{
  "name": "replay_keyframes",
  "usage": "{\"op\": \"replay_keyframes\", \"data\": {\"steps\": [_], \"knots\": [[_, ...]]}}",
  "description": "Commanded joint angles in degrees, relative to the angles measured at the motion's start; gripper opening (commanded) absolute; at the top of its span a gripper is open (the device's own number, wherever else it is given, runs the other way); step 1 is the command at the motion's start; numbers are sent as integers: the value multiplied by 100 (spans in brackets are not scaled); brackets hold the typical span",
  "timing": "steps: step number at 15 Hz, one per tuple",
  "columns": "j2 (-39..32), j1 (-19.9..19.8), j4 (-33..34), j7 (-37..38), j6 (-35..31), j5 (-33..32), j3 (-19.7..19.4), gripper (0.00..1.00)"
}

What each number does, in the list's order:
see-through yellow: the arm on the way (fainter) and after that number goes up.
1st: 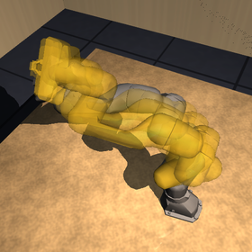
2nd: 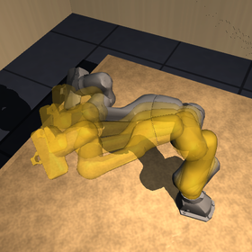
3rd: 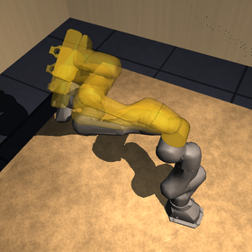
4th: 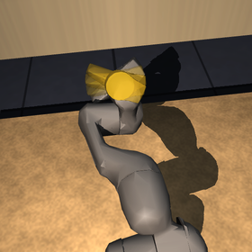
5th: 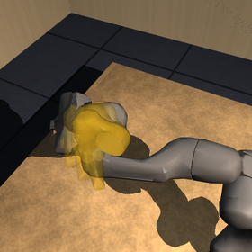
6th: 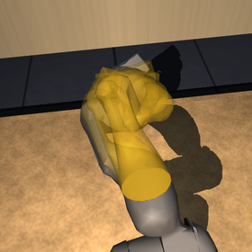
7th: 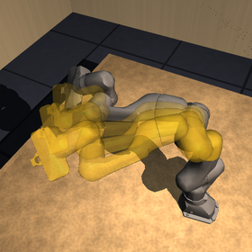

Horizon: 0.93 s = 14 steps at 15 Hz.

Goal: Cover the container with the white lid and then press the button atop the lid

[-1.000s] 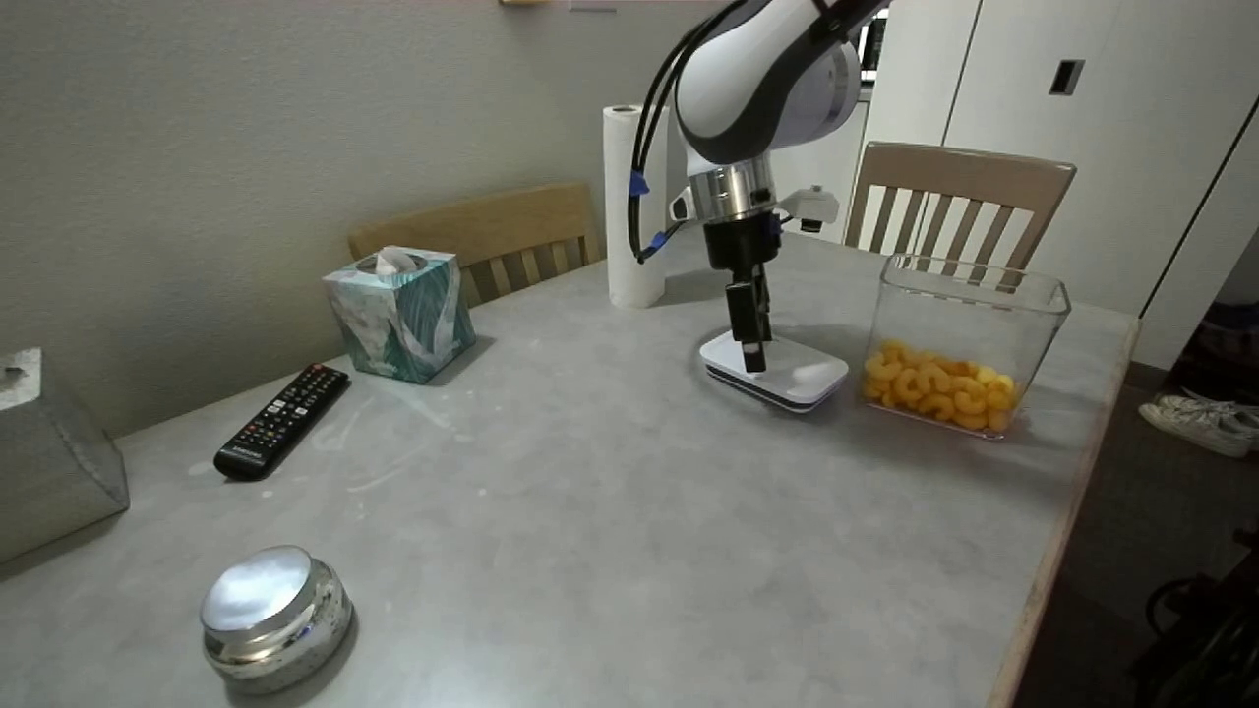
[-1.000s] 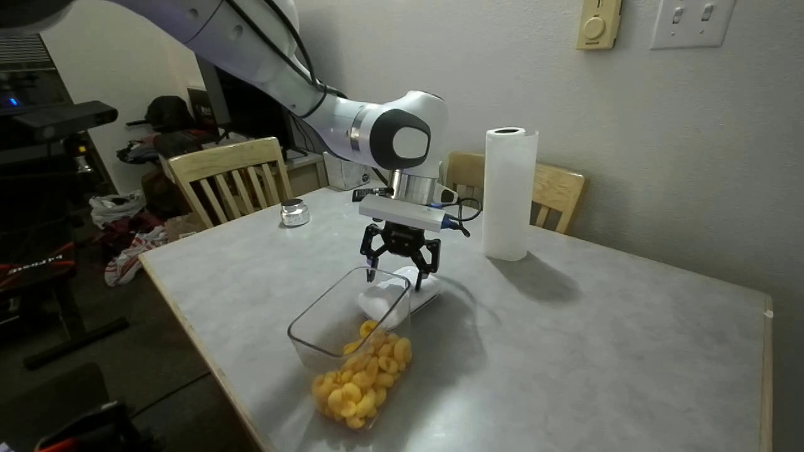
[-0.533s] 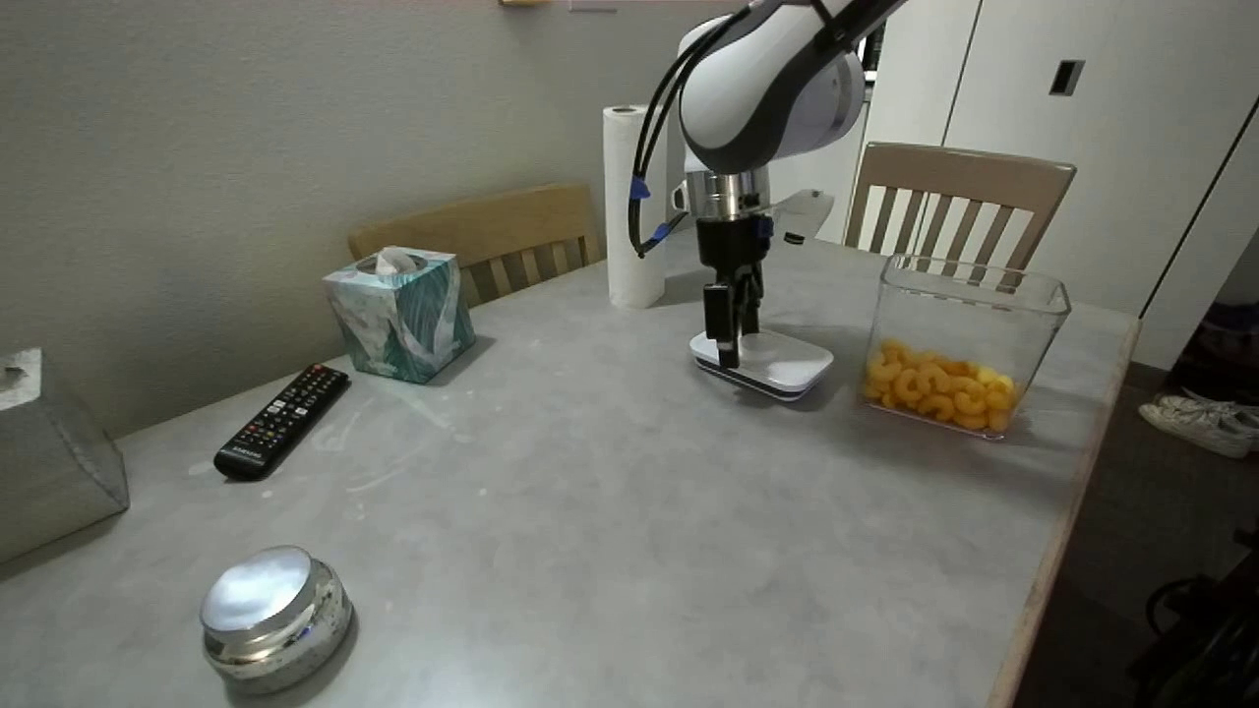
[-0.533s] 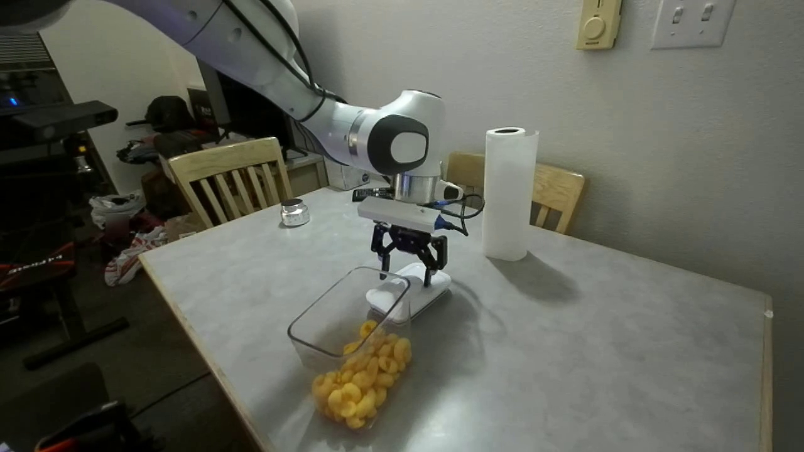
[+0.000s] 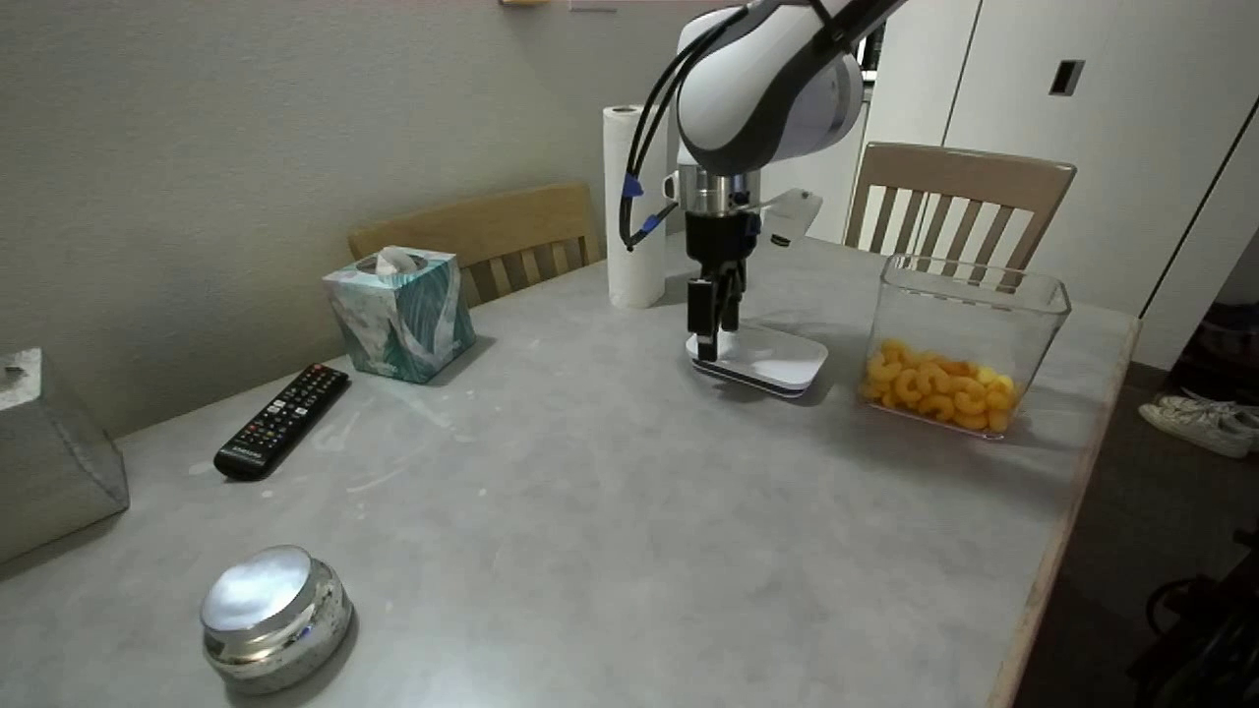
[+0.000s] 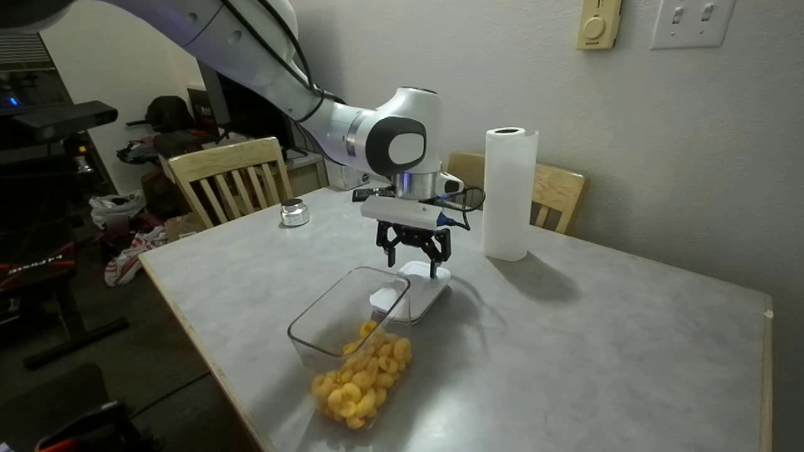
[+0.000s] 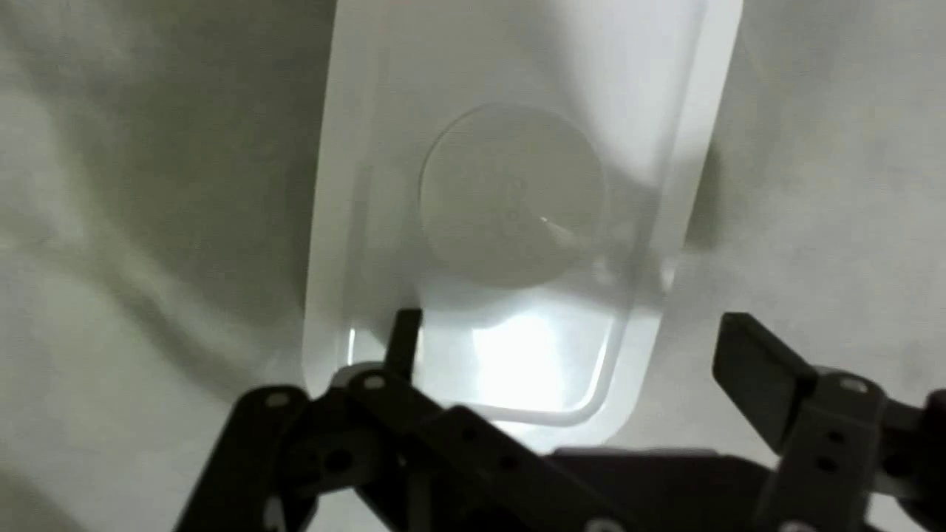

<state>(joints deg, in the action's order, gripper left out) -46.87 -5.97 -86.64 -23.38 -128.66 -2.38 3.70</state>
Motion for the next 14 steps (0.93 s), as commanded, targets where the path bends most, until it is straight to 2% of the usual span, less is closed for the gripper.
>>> {"op": "replay_keyframes", "data": {"steps": [1, 6, 14], "knots": [[222, -102, -282, -193, -285, 34, 109, 100], [442, -87, -555, -130, -283, -52, 17, 100], [817, -254, -1362, -177, -382, -17, -36, 100]]}}
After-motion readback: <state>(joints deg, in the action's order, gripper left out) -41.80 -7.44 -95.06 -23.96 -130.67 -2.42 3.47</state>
